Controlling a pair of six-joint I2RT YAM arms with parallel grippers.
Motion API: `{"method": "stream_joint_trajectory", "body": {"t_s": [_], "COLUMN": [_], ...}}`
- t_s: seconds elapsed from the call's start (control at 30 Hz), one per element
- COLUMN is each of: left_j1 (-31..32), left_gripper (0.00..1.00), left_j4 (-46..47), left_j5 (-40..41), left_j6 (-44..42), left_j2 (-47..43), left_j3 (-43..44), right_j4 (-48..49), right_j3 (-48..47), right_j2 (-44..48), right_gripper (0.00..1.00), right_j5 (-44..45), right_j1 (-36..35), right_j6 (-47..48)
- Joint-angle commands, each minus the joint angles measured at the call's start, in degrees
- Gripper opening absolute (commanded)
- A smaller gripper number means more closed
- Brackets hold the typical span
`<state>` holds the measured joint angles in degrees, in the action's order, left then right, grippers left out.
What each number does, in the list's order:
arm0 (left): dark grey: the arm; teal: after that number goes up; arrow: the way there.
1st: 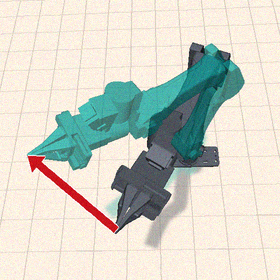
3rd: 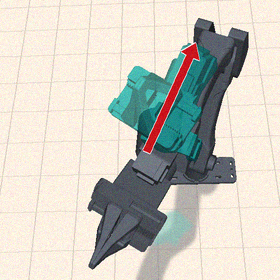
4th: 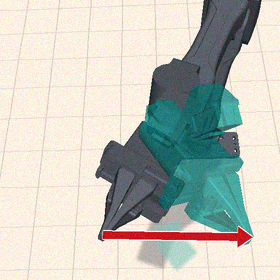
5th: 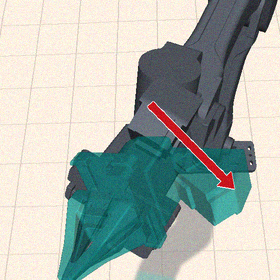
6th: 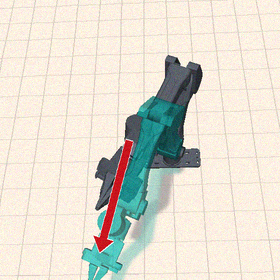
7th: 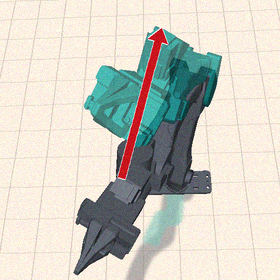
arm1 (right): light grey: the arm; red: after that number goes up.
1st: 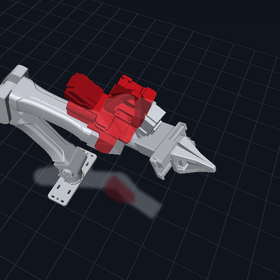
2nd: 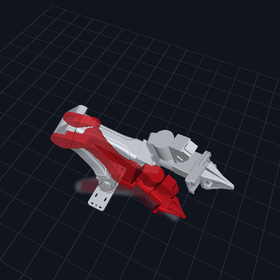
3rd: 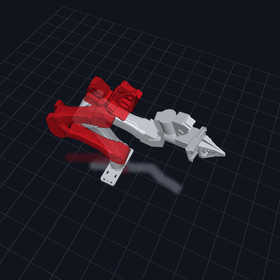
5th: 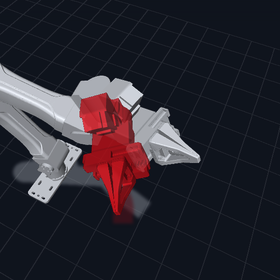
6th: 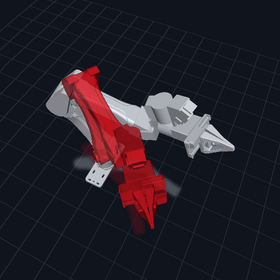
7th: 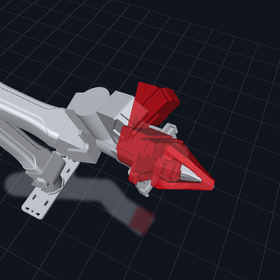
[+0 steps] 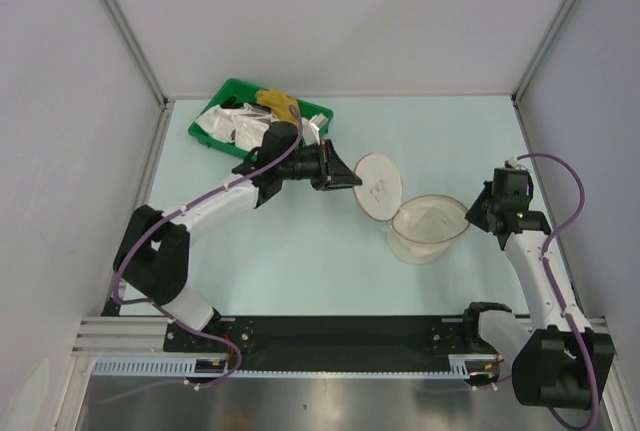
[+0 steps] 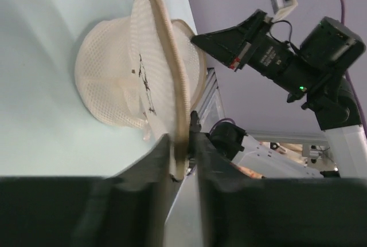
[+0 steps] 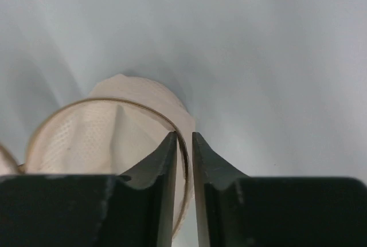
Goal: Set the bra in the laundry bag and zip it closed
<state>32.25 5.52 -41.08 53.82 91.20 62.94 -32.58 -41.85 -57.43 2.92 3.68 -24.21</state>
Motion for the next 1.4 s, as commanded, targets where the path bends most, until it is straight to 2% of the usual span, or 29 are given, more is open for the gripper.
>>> {"method": "stream_joint_trajectory", "body": {"t_s": [0.0,0.03,0.07,0.1,0.13,0.2,0.3,0.33,0.43,0.5,0.77,0.87,0.97,1.13,1.27,1.37], "left_j1": [-1.04,-1.22,-1.57,-2.88,-4.03,-8.49,-13.42,-14.14,-15.46,-15.99,-16.25,-16.25,-16.34,-16.34,-16.52,-17.13], "left_gripper": [0.5,0.63,0.66,0.67,0.79,0.86,0.85,0.82,0.82,0.82,0.84,0.85,0.84,0.72,0.68,0.6], "left_j4": [-4.79,-8.64,-14.86,-17.27,-19.04,-22.38,-28.53,-30.55,-33.9,-37.24,-35.84,-35.49,-34.18,-31.8,-31.45,-31.88], "left_j5": [2.65,8.07,10.82,12.93,15.83,16.56,19.0,24.15,31.65,38.86,48.64,51.09,53.12,53.21,50.58,46.82], "left_j6": [-6.78,-12.11,-14.77,-16.97,-20.22,-22.44,-27.44,-29.8,-33.69,-35.09,-34.75,-34.31,-33.0,-30.36,-29.48,-28.34], "left_j2": [-4.0,-5.92,-7.08,-8.04,-9.36,-9.9,-6.05,-4.55,3.26,11.14,35.16,42.99,47.14,50.13,52.5,53.82], "left_j3": [0.43,1.3,3.4,4.2,4.91,7.01,13.86,16.14,25.1,34.24,61.91,68.87,70.31,69.69,71.44,73.64], "right_j4": [-0.73,-0.73,-1.78,-2.48,-3.53,-5.56,-6.53,-6.88,-8.02,-8.12,-6.45,-6.1,-5.13,-3.37,-2.58,-2.4], "right_j3": [-2.18,-2.88,-5.33,-6.57,-8.06,-11.74,-15.27,-16.07,-19.14,-19.94,-18.19,-16.87,-15.2,-14.49,-14.32,-14.49], "right_j2": [3.11,2.85,2.41,1.71,0.92,0.39,0.04,-0.4,-2.59,-3.57,-4.27,-3.75,-2.95,-3.13,-3.39,-3.04], "right_gripper": [0.3,0.34,0.44,0.49,0.51,0.59,0.66,0.69,0.7,0.73,0.75,0.75,0.75,0.75,0.75,0.75], "right_j5": [0.6,-1.23,-1.68,-1.77,-0.91,0.33,4.19,5.94,7.28,7.97,7.37,7.1,7.01,5.7,4.38,3.76], "right_j1": [0.19,0.01,-0.25,-1.3,-2.01,-5.68,-10.44,-13.67,-18.08,-19.85,-23.63,-23.9,-23.98,-23.9,-23.9,-23.81], "right_j6": [-0.67,-0.06,0.47,1.52,1.97,2.67,2.68,2.5,2.06,1.62,1.18,1.53,2.14,2.85,2.32,1.62]}}
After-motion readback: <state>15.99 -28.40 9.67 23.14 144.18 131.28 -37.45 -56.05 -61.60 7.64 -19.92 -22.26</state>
